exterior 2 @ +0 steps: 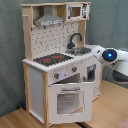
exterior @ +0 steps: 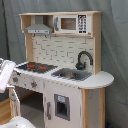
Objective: Play with the kitchen
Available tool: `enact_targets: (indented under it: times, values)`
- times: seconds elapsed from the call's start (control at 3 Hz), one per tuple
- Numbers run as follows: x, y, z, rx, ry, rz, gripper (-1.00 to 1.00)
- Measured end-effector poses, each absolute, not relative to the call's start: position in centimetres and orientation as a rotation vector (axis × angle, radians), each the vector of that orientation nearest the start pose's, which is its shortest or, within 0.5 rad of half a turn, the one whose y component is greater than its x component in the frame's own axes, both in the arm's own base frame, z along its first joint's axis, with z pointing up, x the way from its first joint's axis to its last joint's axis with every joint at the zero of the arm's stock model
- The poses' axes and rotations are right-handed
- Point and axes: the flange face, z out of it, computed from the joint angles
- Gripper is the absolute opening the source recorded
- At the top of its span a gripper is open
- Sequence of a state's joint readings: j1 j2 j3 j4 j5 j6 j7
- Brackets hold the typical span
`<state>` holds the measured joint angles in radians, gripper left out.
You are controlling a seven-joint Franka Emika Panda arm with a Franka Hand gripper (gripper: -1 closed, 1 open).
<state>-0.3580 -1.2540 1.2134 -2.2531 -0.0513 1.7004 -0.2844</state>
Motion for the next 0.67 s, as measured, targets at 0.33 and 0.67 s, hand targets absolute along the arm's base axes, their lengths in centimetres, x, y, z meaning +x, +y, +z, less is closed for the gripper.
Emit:
enact_targets:
  times: [0.33,0.67]
  values:
    - [19.9,37.1,48.4,1.851,0.853,0.228,1.00]
    - [20.5,36.5,47.3,1.872,0.975,0.146,1.00]
